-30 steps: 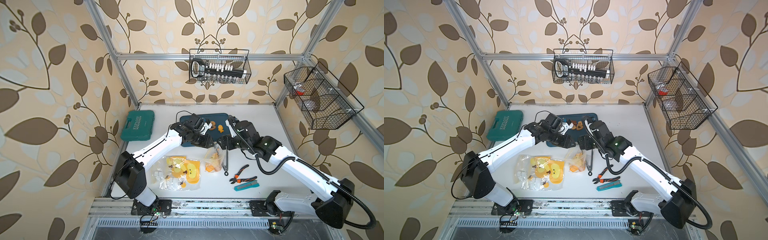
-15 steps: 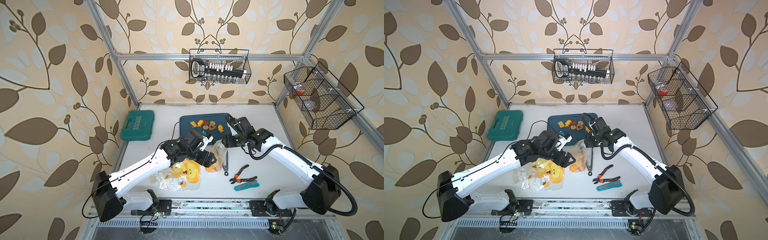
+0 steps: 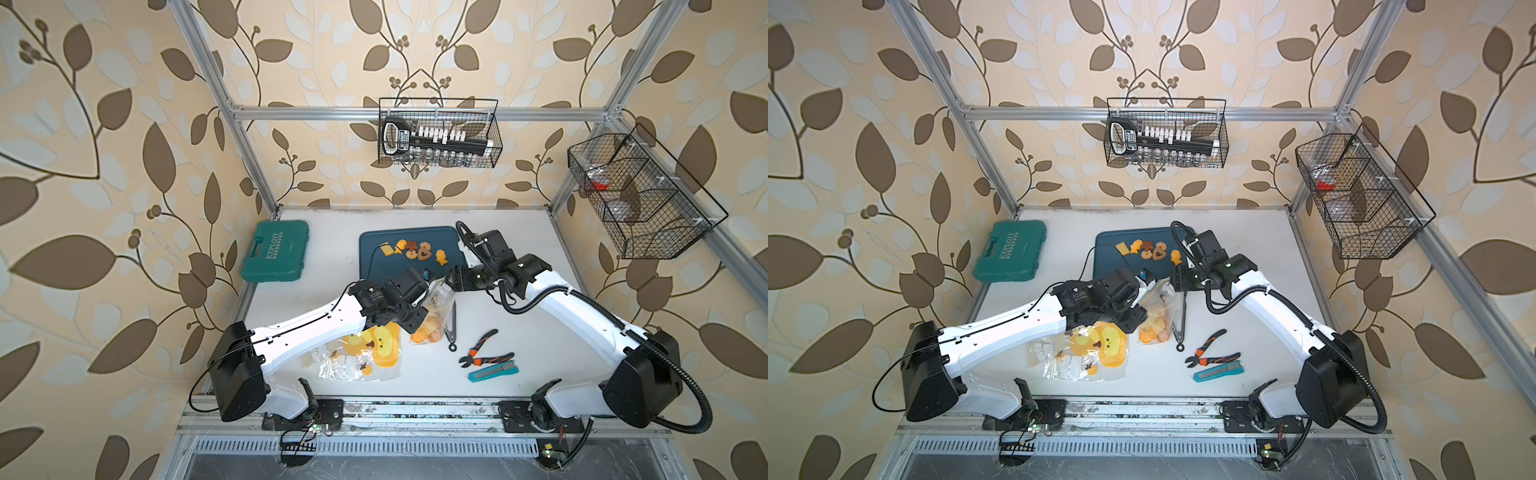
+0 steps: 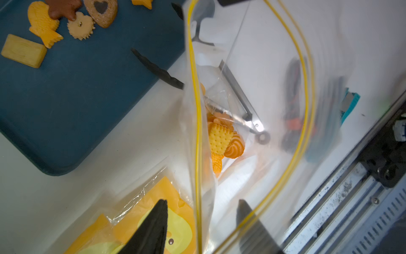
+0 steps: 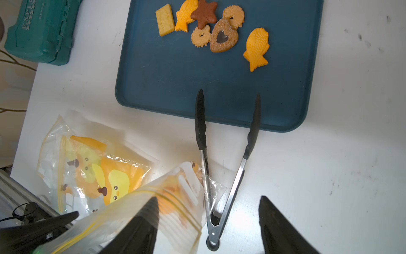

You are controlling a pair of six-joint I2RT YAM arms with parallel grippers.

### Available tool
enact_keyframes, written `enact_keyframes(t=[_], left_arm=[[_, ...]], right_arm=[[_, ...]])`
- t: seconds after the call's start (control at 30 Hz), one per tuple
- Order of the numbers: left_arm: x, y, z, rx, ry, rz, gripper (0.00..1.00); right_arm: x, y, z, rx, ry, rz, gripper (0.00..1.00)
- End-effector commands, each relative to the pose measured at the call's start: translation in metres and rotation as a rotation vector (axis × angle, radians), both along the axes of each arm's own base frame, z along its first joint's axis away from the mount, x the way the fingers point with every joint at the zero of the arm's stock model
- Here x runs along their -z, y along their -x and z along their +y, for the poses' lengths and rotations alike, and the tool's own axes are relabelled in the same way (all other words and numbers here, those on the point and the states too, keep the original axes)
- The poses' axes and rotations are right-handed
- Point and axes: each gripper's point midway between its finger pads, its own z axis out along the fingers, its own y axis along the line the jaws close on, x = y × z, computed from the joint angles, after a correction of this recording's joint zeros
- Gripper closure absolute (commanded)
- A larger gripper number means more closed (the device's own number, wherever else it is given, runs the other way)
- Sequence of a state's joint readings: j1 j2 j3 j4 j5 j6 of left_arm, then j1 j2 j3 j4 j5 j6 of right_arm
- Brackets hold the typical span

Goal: Put the cookies into a resealable bag to prevent moisture
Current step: Adjust the ziploc bag at the center of the board.

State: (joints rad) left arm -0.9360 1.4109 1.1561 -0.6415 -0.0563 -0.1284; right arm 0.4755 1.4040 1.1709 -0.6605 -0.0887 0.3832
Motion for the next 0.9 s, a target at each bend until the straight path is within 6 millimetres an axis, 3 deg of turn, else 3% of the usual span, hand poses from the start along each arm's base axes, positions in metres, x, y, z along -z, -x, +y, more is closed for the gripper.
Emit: enact_keyframes(t=[0.0, 0.1, 0.23, 0.33, 0.5, 0.6, 0.77, 0.87], left_arm=[[-0.018, -0.004, -0.011, 0.100, 0.018, -0.076, 0.60], [-0.016, 0.001, -0.014, 0.156, 0.016, -0.067, 0.66], [-0.015, 0.002, -0.014, 0.165, 0.004, -0.059, 0.89], [-0.015, 0.002, -0.011, 0.154, -0.014, -0.057, 1.00], [-0.020, 0.002, -0.005, 0.137, -0.023, -0.060, 1.00], [-0.022, -0.001, -0.001, 0.114, -0.038, -0.071, 1.00], [-0.022, -0.016, 0.014, 0.051, -0.142, -0.119, 1.00], [-0.021, -0.025, 0.019, 0.032, -0.201, -0.150, 1.00]], right_arm=[[-0.007, -0.002, 0.003, -0.026, -0.021, -0.010, 0.29], [-0.007, -0.002, 0.001, -0.028, -0.027, -0.008, 0.30], [-0.005, -0.004, -0.004, -0.016, -0.022, -0.007, 0.30], [-0.004, -0.006, -0.011, 0.006, -0.008, -0.012, 0.30], [0.001, -0.013, -0.036, 0.083, 0.110, -0.033, 0.31], [-0.001, -0.012, -0.037, 0.086, 0.112, -0.043, 0.33], [-0.041, -0.010, -0.022, 0.031, -0.036, -0.203, 0.42], [-0.075, -0.006, -0.020, 0.020, -0.129, -0.370, 0.35]])
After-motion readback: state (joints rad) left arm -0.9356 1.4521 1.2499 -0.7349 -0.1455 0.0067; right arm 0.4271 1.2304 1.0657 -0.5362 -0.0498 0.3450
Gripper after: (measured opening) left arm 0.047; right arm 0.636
